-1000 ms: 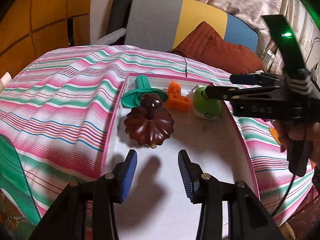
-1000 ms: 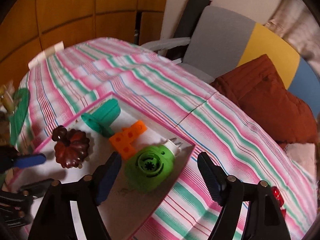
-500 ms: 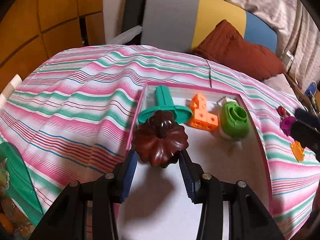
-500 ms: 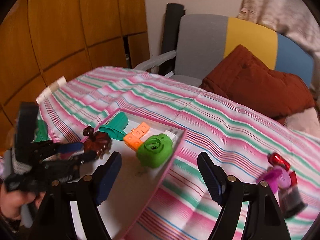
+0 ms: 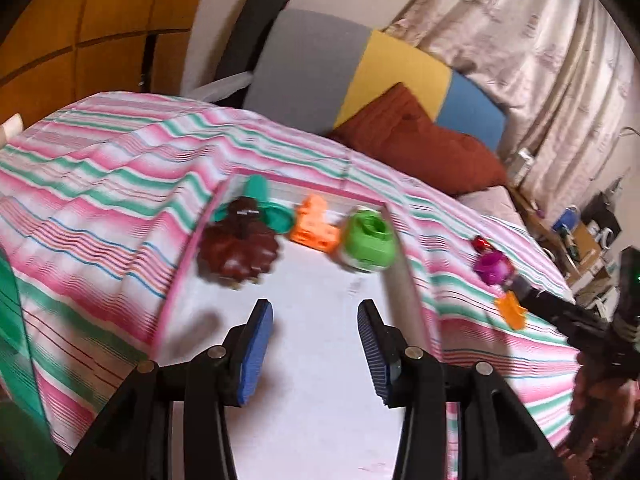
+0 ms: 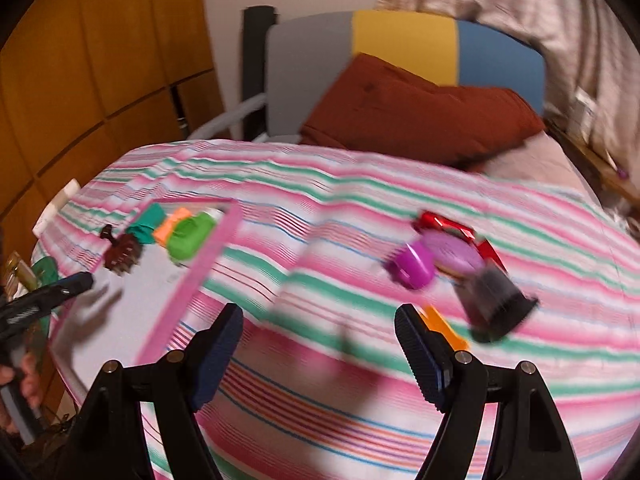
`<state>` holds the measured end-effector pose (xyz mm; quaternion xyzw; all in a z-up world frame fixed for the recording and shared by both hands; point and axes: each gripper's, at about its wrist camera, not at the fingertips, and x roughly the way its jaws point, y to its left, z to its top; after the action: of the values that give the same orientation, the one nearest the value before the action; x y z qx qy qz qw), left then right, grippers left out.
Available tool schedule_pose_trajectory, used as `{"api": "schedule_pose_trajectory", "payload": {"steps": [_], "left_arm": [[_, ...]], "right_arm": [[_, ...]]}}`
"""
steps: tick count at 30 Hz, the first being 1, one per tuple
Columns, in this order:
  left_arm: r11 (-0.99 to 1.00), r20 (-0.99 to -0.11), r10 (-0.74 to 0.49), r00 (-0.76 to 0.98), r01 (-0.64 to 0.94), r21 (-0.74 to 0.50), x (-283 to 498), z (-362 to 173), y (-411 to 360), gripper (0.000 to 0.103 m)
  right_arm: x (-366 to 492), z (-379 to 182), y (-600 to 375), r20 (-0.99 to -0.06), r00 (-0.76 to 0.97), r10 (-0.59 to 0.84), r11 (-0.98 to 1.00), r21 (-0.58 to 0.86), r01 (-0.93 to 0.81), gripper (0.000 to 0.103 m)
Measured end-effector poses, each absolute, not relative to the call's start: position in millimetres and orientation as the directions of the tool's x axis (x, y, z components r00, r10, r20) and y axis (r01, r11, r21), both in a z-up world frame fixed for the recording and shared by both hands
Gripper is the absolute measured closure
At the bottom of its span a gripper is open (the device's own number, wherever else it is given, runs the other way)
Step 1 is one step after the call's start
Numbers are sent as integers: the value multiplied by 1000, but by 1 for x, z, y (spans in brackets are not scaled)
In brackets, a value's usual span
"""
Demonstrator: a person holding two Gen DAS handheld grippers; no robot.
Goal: Organize rigid objects
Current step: 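Move the right tool back toward the black cylindrical cup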
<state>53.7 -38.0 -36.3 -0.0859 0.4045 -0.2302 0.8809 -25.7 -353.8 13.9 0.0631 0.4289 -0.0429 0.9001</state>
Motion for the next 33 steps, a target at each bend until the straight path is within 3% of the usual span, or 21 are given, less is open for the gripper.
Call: {"api": "schedule_pose_trajectory", "payload": {"steps": [9,16,22,27,33], "left_arm": [[825,-645,-540,540,492,-278,17,-16,-87,59],[785,-642,-573,509,566,-252,-13,-10,-117,59],[762,-666,-574,476,608,-222,-29,-14,-143,59],[746,-677,-571,465,637,-192,-40,-17,-155,59],[742,-679,-570,463,645,-183,-44,-17,-158,59]], "right_arm": [[-57,-4,-403,-786,615,-70,976,74,206,24],[-51,-23,-445,-794,608,-32,945,173,276,24],[-34,-37,-447,-803,595,-24,955,157,251,24],[-29,-39,-416,-799,589,120,968,227,110,24],[-38,-4,-405,-722,673,159,968,250,39,24]]}}
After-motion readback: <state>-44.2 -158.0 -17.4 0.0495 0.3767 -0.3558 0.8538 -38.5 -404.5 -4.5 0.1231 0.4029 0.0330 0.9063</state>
